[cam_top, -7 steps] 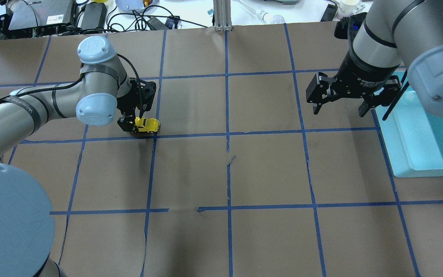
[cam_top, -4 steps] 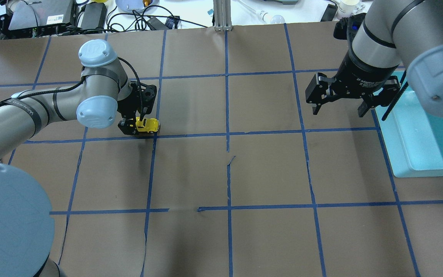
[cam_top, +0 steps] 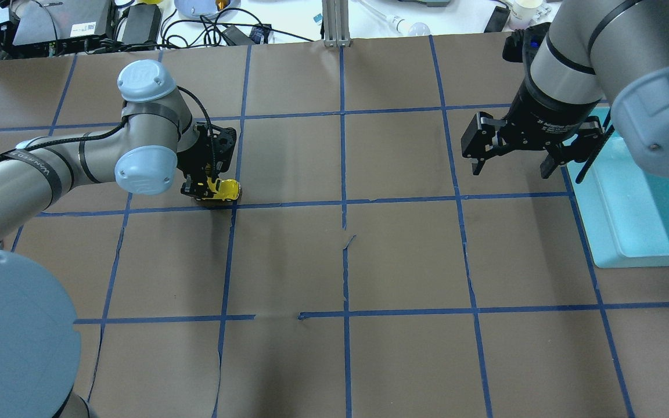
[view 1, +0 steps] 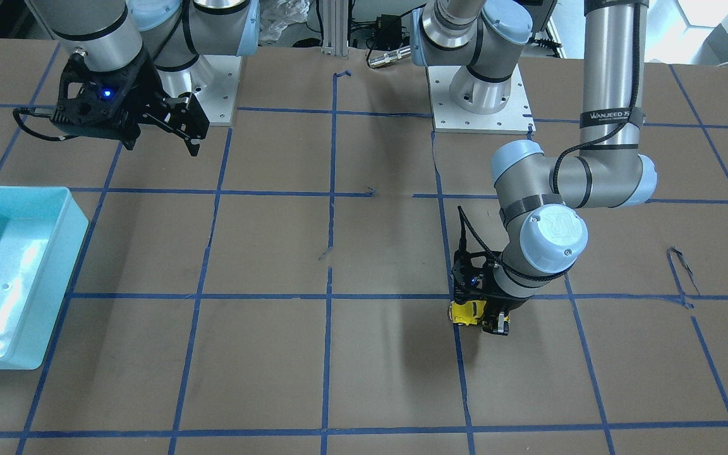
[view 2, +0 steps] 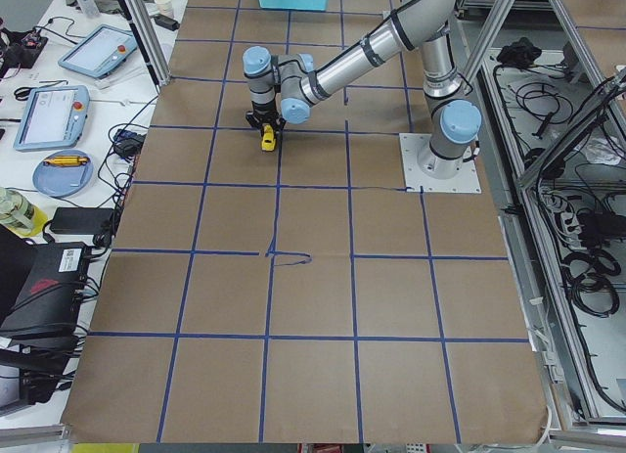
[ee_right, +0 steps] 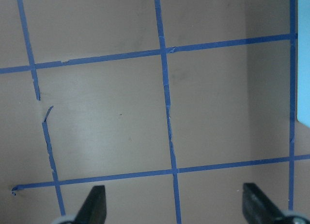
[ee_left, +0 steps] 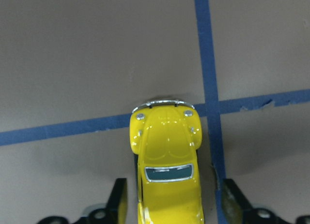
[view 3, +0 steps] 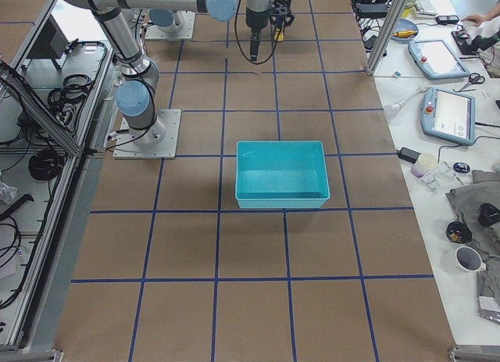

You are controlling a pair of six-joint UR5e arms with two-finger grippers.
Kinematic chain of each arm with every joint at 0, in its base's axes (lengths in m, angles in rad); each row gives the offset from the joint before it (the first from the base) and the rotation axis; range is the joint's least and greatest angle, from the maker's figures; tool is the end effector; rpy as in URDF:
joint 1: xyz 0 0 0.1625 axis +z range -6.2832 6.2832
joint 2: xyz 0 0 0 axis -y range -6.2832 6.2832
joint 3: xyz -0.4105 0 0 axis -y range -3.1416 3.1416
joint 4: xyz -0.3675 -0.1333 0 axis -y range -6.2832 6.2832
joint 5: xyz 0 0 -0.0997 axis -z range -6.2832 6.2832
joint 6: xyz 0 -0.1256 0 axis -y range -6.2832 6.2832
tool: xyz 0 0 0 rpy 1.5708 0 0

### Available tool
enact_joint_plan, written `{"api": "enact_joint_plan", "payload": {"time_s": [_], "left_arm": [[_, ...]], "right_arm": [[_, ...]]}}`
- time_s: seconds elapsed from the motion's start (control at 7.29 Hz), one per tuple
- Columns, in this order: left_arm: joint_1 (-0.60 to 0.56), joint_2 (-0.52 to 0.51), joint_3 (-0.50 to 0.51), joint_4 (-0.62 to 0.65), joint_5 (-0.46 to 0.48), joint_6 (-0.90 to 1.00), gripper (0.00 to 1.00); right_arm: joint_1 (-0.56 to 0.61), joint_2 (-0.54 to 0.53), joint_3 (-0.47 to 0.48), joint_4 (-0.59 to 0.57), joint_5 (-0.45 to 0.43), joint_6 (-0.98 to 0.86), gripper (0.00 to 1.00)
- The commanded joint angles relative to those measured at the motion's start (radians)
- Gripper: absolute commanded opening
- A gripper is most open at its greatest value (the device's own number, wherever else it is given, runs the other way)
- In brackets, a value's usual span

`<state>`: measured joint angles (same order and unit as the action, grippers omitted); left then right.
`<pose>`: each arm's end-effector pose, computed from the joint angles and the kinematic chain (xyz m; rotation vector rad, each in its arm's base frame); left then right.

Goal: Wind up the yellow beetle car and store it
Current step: 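Close the left gripper on the yellow car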

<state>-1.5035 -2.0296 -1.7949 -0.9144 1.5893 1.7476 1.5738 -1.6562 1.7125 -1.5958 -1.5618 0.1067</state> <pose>-0.0928 -0.5708 0.1705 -2.3326 -2.0897 -0.0484 0.1357 -0.4272 0.4222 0.1626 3.1297 0.0497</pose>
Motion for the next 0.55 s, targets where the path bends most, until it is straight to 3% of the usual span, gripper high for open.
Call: {"api": "enact_joint_plan", "payload": {"time_s": [0.0,0.41], "left_arm": [[-0.001,0.003,0.009,0.002,-0.011,-0.049,0.0],[0.0,-0.006,0.009,0.002,-0.023,-0.045,0.0]], "right_arm": [[0.0,0.001,-0.001,-0.007,0.009,0.001,1.0],[0.002,0.001,0.001,-0.001,0.012,0.001,1.0]]}}
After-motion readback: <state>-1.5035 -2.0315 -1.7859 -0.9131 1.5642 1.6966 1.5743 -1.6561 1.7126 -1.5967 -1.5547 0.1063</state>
